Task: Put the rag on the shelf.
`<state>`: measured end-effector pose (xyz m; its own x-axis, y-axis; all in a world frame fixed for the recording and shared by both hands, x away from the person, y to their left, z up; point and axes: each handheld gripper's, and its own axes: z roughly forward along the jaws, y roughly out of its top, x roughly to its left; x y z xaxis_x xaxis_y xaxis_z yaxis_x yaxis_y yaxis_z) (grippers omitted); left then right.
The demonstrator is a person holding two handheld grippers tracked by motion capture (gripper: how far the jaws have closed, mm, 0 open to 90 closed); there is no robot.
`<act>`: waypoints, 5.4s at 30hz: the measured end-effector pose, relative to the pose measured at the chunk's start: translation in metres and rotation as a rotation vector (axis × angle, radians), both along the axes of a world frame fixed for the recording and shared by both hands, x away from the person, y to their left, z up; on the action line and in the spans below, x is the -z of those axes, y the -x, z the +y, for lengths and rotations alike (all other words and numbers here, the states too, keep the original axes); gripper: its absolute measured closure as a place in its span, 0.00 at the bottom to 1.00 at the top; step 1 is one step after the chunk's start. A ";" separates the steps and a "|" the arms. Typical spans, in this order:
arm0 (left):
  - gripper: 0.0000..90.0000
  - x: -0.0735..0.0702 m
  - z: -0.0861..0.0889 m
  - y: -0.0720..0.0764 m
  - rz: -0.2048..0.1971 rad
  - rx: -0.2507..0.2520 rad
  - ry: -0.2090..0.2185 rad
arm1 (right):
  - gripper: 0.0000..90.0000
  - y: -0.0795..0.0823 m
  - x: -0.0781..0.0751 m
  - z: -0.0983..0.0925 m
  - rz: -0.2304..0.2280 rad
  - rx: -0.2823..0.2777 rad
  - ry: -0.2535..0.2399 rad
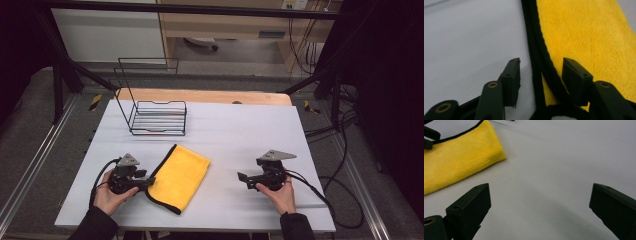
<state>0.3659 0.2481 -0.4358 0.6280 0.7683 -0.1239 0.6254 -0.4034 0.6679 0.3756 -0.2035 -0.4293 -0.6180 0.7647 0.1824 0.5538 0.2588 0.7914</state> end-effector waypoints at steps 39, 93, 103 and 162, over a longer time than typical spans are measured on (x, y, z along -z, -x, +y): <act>0.87 0.006 -0.005 0.008 0.069 -0.037 0.040 | 0.93 -0.020 0.024 0.131 0.156 0.068 -0.052; 0.23 -0.018 -0.036 -0.073 -0.060 -0.093 0.034 | 0.08 -0.027 0.003 0.056 -0.014 -0.030 0.053; 0.49 0.003 -0.047 -0.091 0.004 -0.099 0.028 | 0.09 -0.026 0.005 0.058 0.011 -0.034 0.032; 0.85 0.011 -0.054 -0.088 -0.014 -0.012 0.035 | 0.89 -0.072 0.025 0.127 0.160 0.012 -0.010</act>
<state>0.4543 0.1941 -0.4471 0.6209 0.7710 -0.1417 0.6203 -0.3727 0.6902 0.4481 -0.0769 -0.4541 -0.5713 0.7695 0.2854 0.6760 0.2440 0.6953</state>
